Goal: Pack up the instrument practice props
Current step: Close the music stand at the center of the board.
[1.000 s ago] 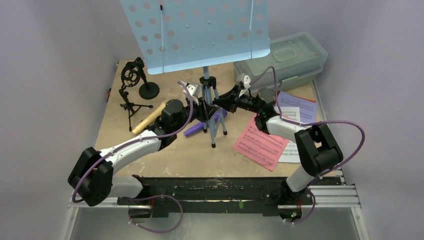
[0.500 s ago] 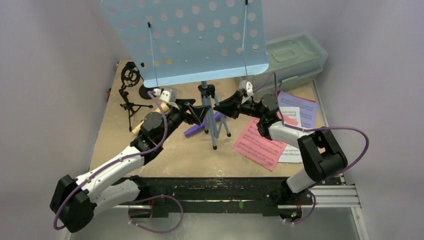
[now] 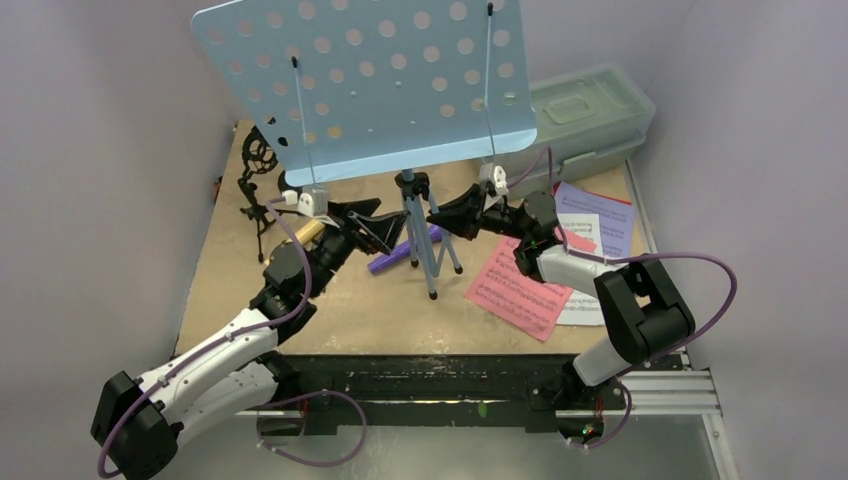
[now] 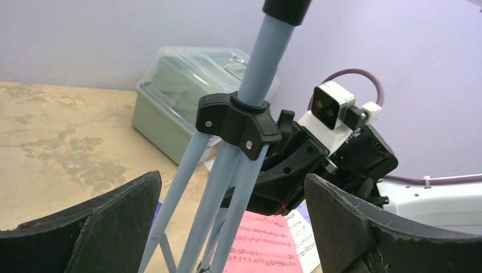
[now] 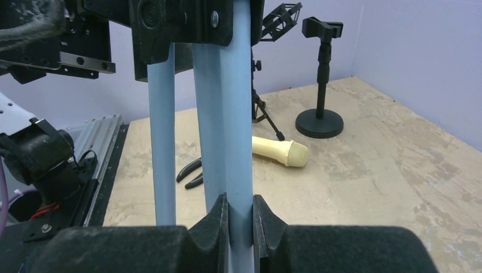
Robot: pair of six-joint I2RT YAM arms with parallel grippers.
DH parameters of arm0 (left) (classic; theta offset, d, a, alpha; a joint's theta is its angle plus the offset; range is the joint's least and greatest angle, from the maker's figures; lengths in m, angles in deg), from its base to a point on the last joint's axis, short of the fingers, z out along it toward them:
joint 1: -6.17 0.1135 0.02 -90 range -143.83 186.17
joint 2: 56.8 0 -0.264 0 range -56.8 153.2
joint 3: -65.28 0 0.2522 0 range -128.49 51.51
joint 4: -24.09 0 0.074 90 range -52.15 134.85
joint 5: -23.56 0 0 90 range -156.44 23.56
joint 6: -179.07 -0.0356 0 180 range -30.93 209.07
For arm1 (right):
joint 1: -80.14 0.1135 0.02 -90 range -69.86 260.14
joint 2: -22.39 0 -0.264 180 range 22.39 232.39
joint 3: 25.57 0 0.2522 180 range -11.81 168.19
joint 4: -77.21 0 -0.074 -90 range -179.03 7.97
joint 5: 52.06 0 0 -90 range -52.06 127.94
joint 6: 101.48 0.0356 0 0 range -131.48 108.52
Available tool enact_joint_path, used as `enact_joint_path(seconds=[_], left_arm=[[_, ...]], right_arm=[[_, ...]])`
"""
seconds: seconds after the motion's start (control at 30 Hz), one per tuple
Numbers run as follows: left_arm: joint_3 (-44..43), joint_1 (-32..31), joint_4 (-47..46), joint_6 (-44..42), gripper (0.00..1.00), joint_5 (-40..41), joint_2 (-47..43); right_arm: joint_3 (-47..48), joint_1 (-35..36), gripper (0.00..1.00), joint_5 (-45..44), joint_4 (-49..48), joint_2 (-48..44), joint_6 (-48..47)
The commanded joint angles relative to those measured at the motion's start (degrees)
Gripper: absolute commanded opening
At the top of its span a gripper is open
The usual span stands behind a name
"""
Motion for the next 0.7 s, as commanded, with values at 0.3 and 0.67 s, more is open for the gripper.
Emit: enact_joint_path(seconds=[0.3,0.67], left_arm=[[-2.7,-5.1,-0.7,-6.4,0.94,5.9,1.4],[-11.2,-9.3,-0.8,-16.4,0.94,18.0,5.2]], right_arm=[[1.0,0.0,0.0,-7.1,-8.4,-2.4,7.2],[0.0,0.0,0.0,-6.3,-9.5,-2.3,6.2]])
